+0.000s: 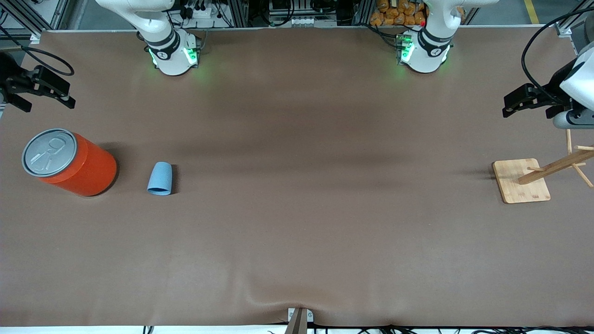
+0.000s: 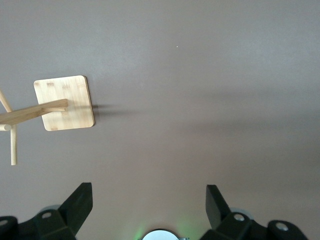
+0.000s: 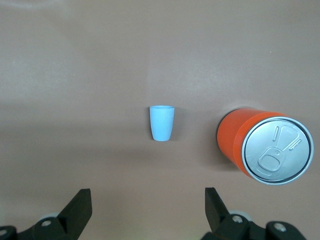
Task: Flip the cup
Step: 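Reach the right gripper down to the light-blue cup lying on its side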
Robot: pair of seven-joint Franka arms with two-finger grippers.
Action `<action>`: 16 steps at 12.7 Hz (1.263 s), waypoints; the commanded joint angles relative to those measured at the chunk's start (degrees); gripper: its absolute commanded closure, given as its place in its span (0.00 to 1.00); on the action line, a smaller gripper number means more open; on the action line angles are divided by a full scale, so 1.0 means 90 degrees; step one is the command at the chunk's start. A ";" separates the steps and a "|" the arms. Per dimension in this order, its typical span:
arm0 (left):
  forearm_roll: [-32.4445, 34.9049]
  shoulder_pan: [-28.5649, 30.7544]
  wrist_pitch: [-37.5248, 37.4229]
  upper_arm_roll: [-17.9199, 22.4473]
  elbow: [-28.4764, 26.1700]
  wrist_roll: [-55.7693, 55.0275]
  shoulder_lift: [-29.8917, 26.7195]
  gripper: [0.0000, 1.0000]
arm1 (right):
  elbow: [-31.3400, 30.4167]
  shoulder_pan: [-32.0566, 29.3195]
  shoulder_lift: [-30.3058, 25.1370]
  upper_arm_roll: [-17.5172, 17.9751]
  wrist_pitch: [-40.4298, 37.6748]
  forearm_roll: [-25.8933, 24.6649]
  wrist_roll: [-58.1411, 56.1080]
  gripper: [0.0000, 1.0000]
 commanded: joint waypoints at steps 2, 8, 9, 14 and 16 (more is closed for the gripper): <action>-0.0010 0.0024 -0.0006 -0.0039 0.0029 -0.0059 -0.0045 0.00 | 0.0186 -0.0046 0.0091 0.0035 -0.0248 -0.0099 -0.0115 0.00; 0.0000 0.0033 0.0013 -0.0039 0.0039 -0.0039 -0.0035 0.00 | 0.0186 -0.0046 0.0763 0.0045 -0.0365 -0.0129 -0.0095 0.00; 0.0000 0.0034 0.0013 -0.0039 0.0039 -0.0039 -0.0026 0.00 | 0.0157 -0.0066 0.0871 0.0045 -0.0385 -0.0138 -0.0095 0.00; 0.0000 0.0034 0.0023 -0.0039 0.0048 -0.0029 -0.0026 0.00 | -0.0387 -0.0125 0.1927 0.0025 -0.0017 -0.0129 -0.0017 0.00; -0.0059 0.0034 0.0023 -0.0039 0.0058 -0.0039 -0.0026 0.00 | -0.1439 -0.0144 0.1869 0.0025 0.1035 -0.0129 -0.0007 0.00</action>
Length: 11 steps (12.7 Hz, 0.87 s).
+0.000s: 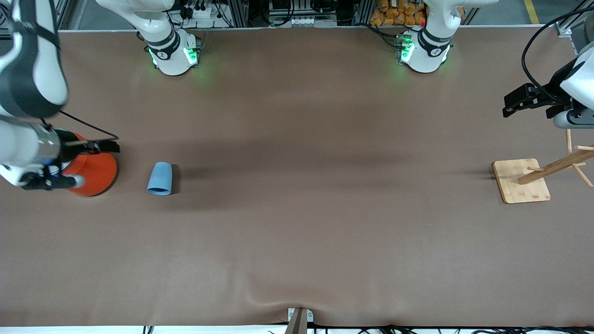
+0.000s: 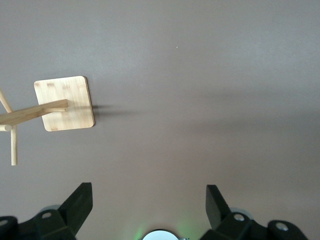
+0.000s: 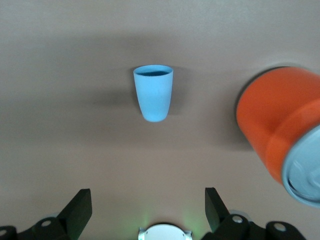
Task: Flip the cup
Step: 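Reach the right gripper down to the light-blue cup lying on its side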
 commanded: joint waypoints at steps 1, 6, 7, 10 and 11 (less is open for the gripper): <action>-0.0040 0.0033 0.0023 -0.0026 0.0064 -0.0039 -0.0045 0.00 | -0.1465 -0.0097 -0.0263 0.0064 0.1365 -0.0072 0.0000 0.00; -0.0020 0.0033 0.0052 -0.0026 0.0064 -0.0029 -0.0035 0.00 | -0.3206 -0.0039 -0.0021 0.0064 0.4170 -0.0004 -0.0010 0.00; 0.0000 0.0023 0.0052 -0.0026 0.0064 -0.0029 -0.0016 0.00 | -0.3354 -0.0059 0.0164 0.0073 0.4513 -0.0004 0.0000 0.00; -0.0049 0.0033 0.0052 -0.0026 0.0064 -0.0029 -0.0025 0.00 | -0.3560 0.0087 0.0798 0.0112 0.5666 0.0122 0.0048 0.00; -0.0039 0.0014 0.0052 -0.0026 0.0064 -0.0029 -0.0016 0.00 | -0.3570 0.0242 0.1110 0.0103 0.6181 0.0142 0.0049 0.00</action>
